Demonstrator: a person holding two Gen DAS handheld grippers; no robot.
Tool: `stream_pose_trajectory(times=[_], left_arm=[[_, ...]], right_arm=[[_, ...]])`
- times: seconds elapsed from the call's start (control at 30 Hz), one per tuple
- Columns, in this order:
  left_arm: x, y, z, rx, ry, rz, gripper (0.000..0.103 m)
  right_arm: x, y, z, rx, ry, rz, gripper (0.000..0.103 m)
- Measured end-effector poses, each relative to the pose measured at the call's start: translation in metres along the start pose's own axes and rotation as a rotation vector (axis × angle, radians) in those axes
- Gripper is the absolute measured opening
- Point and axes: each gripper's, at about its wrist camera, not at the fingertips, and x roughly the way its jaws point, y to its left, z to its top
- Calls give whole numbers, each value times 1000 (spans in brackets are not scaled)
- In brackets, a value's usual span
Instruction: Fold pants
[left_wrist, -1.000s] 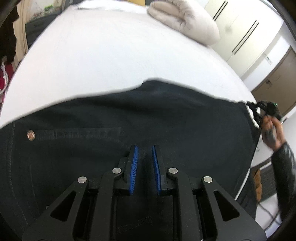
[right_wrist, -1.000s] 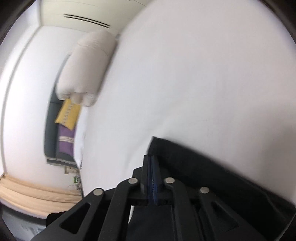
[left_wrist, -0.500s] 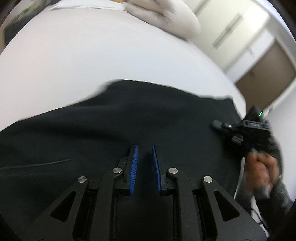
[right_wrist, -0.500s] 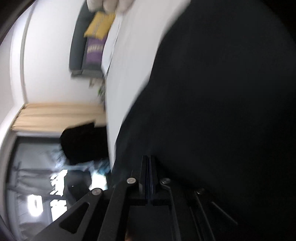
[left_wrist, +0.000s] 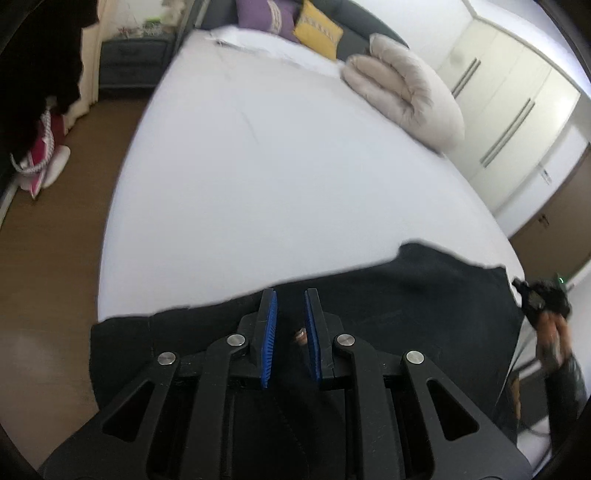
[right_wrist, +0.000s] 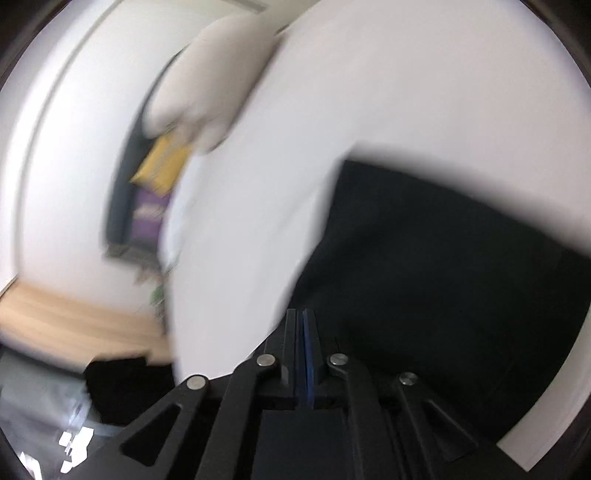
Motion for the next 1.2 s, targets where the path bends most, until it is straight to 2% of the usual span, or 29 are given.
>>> stream_pose_trajectory(times=[0.07,0.13,0.2,0.27,0.3,0.33,0.37,0.43,0.47,0.53,0.57,0.6,0.63,0.7,0.73,0.8,0.83,0.87,0.9,0.93,0.97,1.0,1.03,1.07,1.13,1.2], left_arm=[[6,-50,14,45,-19,-59,15],[25,-94,18,132,7,-78,16],[52,-121,15,166,45,-92,16],[85,-130,10,147,94,-97,16],[99,-129,6,138,129,-85,16],[116,-127,1,131,176,-54,16],[127,-123,-2,108,193,-57,15],[127,-105,0,18,172,-126,15],[127,-99,1,-12,167,-130,15],[127,-95,2,-9,159,-144,15],[128,-96,1,-7,155,-144,15],[127,-96,0,-4,147,-146,15],[128,-96,-1,-5,143,-146,15],[123,-97,-1,-7,119,-115,15],[116,-99,2,-1,105,-87,15],[93,-113,-9,37,76,-80,15],[82,-121,-9,58,69,-101,15],[76,-126,-9,67,78,-101,16],[76,-134,-13,67,105,-87,15],[77,-141,-19,60,134,-82,15],[78,-146,-24,59,143,-91,15],[81,-149,-29,70,157,-83,15],[84,-150,-32,84,179,-54,16],[92,-145,-38,85,209,-31,15],[91,-134,-42,14,184,-100,15],[91,-130,-44,-1,177,-103,15]], right_arm=[[34,33,-40,-57,147,81,6],[100,74,-89,-89,322,128,6],[152,102,-111,-121,443,146,6],[203,117,-128,-161,585,146,6],[223,117,-136,-150,603,110,6],[238,118,-148,-133,589,77,7],[244,111,-138,-105,578,77,1],[251,93,-116,10,551,131,0],[247,87,-113,37,516,137,0],[225,76,-96,4,407,91,0],[210,64,-77,2,341,72,0],[186,43,-54,36,278,56,0],[159,20,-50,72,232,42,0],[113,8,-27,93,129,-29,1],[94,11,-27,68,114,-41,9],[65,13,-29,49,147,41,15],[58,13,-37,34,187,90,25],[54,15,-49,0,229,106,43],[48,11,-57,-31,259,103,49],[48,7,-72,-57,283,96,51],[50,1,-80,-56,291,83,47],[50,-13,-84,-23,279,77,38],[53,-24,-79,31,269,85,12],[52,-40,-70,98,255,103,0],[44,-49,-54,106,177,122,0],[15,-63,-16,74,50,49,0]])
